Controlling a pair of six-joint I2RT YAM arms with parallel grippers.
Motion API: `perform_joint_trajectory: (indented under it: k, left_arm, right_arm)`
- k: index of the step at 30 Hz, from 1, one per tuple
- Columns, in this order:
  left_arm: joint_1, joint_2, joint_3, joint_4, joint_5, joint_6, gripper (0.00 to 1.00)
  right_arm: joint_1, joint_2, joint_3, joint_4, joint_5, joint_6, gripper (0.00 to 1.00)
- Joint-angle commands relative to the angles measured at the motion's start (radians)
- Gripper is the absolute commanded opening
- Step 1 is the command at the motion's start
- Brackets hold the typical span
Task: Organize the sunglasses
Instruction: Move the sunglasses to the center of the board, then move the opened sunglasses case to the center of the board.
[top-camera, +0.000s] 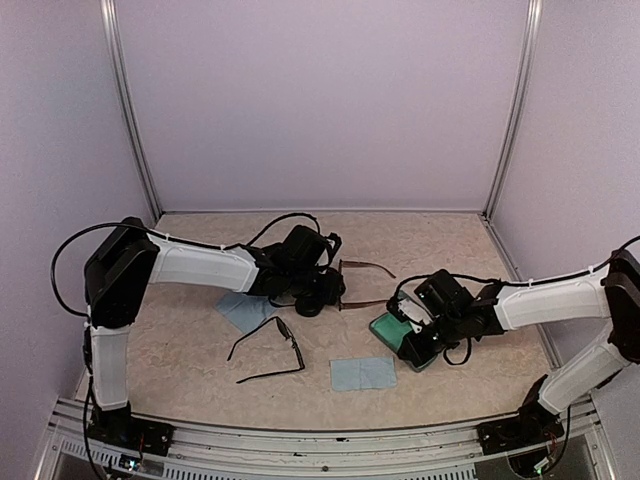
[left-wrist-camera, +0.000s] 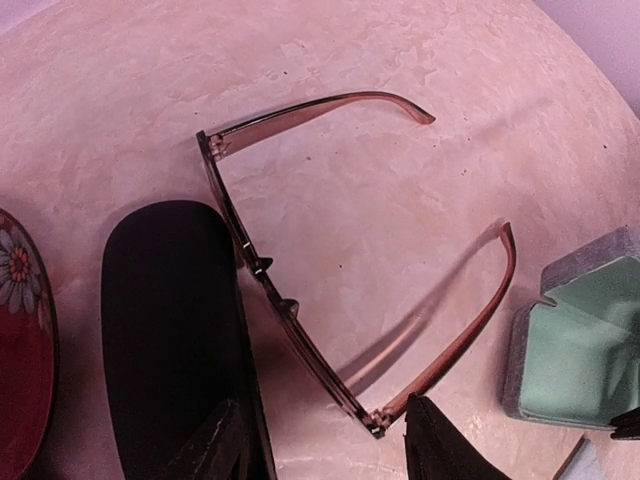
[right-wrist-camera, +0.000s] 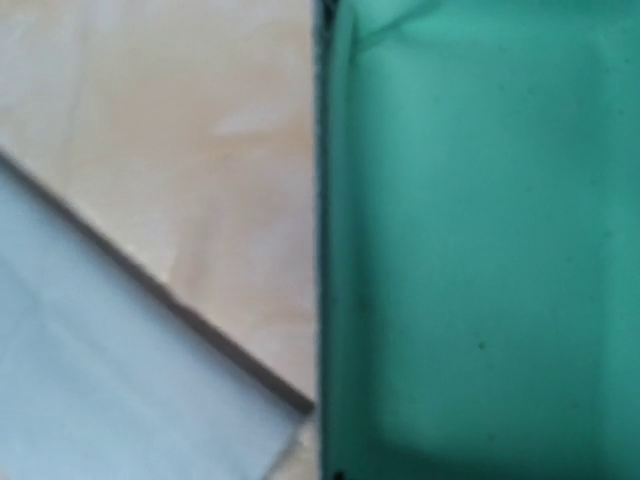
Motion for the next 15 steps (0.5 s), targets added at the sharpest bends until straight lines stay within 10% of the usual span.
perform_joint_trajectory:
  k: [1,15]
  left_arm:
    - [-0.011,-0.111,-0.084,0.060,-0.008,0.004,0.53]
    - [-0.058,-0.237,-0.229,0.059,-0.077,-0.007,0.54]
  right_arm:
    - [0.018,0.047,0.054,-0.043,-0.062,-0.111,0.01]
    - [0.018,0.231,0.236,-0.171,0.054,-0.256,0.13]
